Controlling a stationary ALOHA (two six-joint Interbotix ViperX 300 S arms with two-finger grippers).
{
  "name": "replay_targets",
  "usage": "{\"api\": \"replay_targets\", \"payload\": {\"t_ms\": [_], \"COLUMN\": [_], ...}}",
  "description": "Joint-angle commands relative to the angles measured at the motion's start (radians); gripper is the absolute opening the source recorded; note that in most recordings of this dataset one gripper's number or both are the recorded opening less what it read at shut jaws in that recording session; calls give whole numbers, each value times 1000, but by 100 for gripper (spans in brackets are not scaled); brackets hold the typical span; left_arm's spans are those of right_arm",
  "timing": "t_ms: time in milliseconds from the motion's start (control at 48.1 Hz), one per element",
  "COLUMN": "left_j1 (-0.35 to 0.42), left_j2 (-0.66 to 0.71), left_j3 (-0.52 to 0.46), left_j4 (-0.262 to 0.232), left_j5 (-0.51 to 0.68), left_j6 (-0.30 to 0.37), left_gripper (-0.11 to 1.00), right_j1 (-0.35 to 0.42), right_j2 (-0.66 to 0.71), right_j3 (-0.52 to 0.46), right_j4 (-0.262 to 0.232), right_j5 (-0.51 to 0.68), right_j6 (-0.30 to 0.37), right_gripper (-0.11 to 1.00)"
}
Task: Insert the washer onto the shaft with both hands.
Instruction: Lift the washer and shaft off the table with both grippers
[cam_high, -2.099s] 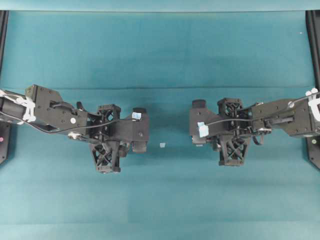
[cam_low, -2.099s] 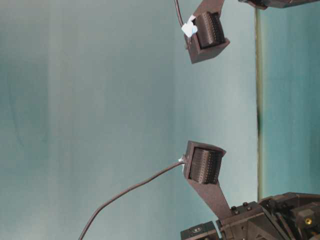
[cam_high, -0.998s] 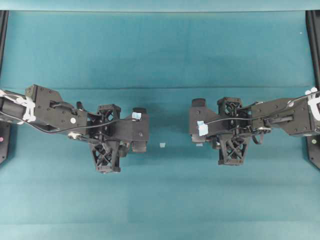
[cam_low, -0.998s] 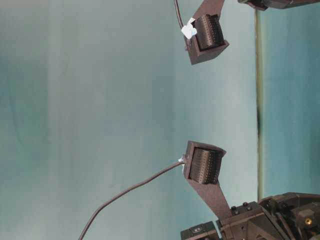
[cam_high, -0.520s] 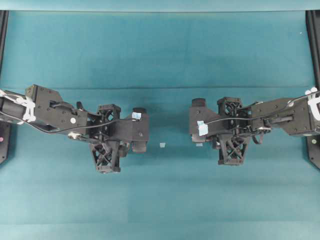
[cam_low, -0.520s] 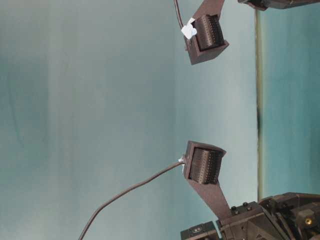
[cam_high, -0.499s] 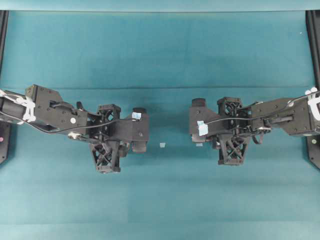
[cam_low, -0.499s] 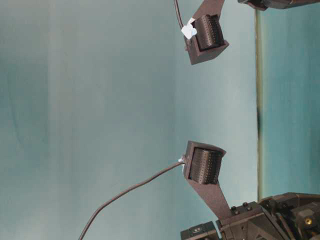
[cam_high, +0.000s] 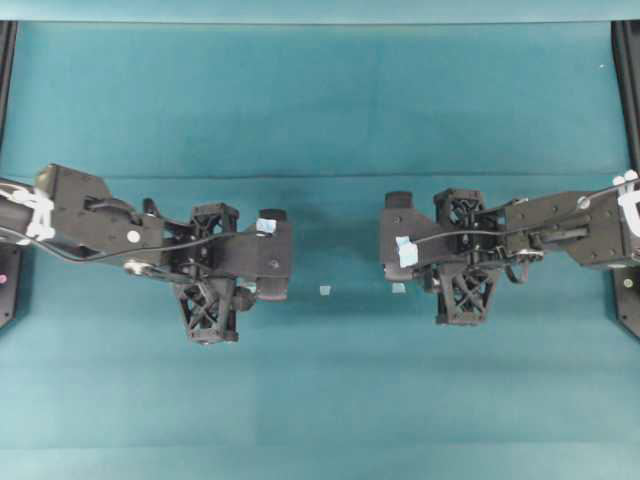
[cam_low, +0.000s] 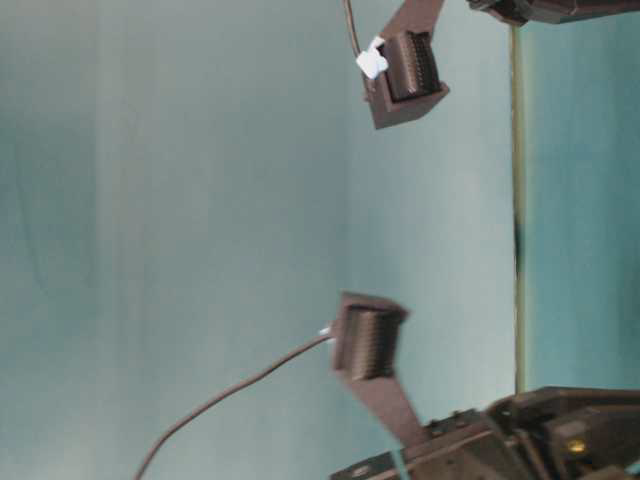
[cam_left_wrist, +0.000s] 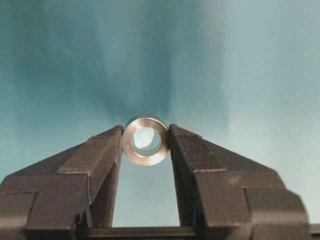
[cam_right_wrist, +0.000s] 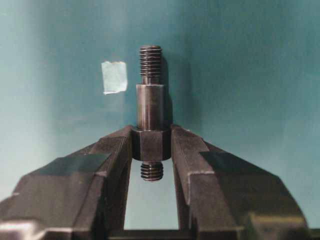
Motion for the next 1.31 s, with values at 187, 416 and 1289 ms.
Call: {"api": "replay_targets", "payload": {"t_ms": [187,416,1289], "left_j1": [-2,-2,-3], "left_j2": [-46,-52,-77], "left_j3": [12,29,89], "left_j4": [3,3,3], "left_j5": [-67,-115,-374], "left_j6": [-2,-3,-12], "left_gripper": [35,35,35], "right_j1": [8,28,46], "right_j2": [-32,-46,-95], "right_j3": [-6,2,92], "right_j4": [-2,0,61], "right_j5": [-31,-37,-336], "right_j6": [-15,-6,18], "right_gripper": [0,0,0]}}
